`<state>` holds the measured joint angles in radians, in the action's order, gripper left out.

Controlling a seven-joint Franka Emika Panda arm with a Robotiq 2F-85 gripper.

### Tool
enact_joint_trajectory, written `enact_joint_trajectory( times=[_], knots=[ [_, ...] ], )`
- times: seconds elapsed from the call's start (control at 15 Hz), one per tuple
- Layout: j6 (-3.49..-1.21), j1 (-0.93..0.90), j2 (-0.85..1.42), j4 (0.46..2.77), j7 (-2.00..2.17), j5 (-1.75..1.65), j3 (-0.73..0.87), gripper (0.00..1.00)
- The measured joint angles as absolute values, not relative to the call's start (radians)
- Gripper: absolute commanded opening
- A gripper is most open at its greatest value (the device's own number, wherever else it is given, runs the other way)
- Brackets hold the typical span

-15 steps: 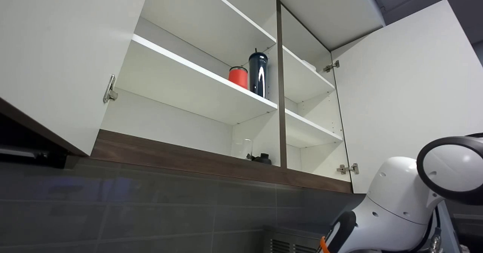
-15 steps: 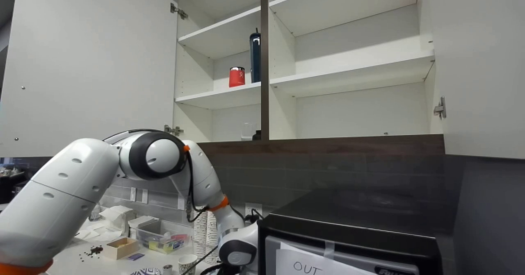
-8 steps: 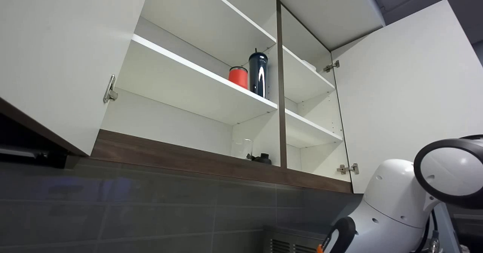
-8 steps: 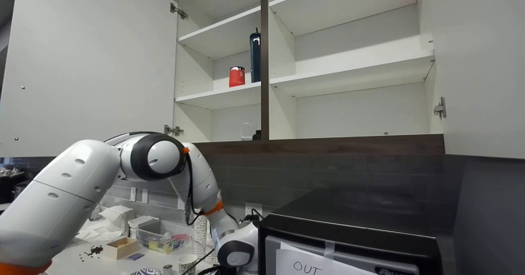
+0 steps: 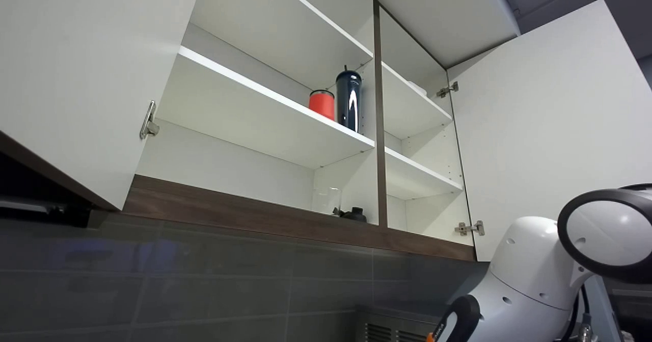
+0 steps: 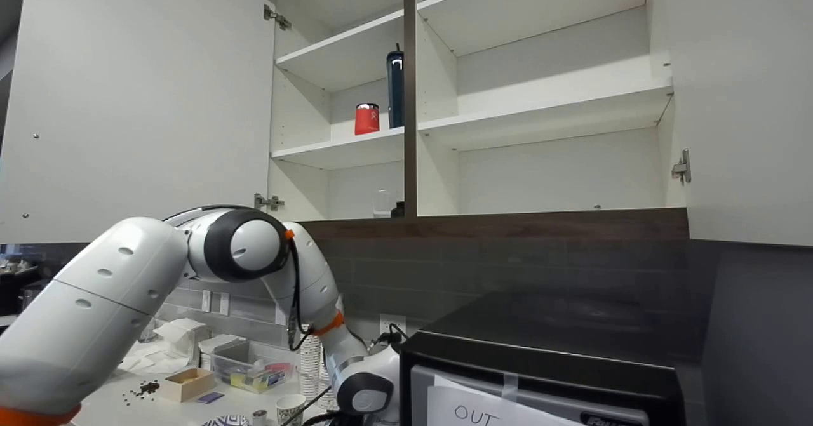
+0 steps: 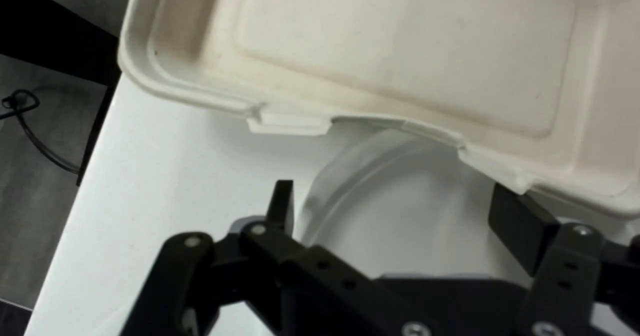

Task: Move the object on the countertop

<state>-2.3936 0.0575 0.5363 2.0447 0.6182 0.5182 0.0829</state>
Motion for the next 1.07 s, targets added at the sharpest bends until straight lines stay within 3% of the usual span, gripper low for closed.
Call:
enact_joint_trajectory(
  times=[1.07],
  knots=[
    [-2.164,0.150,0.520,1.987,0.293,0.684,0.041,1.00]
  ],
)
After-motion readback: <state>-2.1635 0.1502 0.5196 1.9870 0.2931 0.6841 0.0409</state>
